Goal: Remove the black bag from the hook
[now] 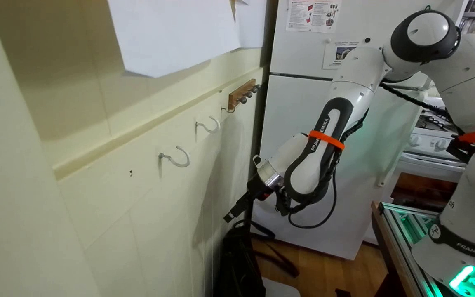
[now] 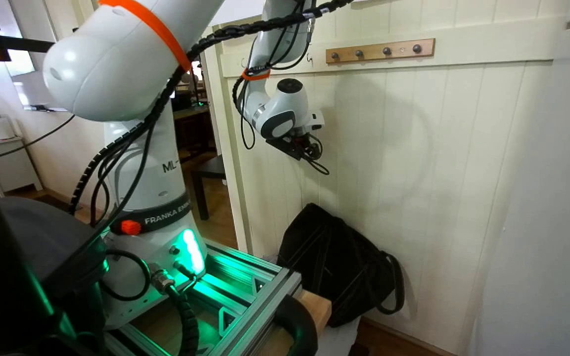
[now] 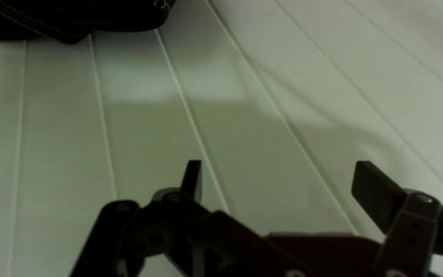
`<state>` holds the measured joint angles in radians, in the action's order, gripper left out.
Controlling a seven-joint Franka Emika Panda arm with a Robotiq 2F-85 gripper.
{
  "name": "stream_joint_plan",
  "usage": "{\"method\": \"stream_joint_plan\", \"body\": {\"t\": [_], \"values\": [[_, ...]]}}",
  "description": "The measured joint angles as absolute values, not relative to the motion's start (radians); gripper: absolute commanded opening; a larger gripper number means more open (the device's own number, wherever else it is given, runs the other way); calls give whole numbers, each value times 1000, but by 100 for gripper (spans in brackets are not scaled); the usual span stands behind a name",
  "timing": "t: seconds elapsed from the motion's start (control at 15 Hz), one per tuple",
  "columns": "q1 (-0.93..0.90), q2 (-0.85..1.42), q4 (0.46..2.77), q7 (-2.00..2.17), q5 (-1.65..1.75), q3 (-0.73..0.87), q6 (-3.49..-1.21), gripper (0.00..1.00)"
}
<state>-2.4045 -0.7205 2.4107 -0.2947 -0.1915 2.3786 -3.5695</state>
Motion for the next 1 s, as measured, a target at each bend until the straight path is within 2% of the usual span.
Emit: {"method": "stream_joint_plan", "body": {"t": [0.33, 1.0], "values": [[-2457, -593, 2465, -345, -397, 2401, -3549, 100], [-2442, -274, 2569, -380, -531, 2403, -3176, 100]]}}
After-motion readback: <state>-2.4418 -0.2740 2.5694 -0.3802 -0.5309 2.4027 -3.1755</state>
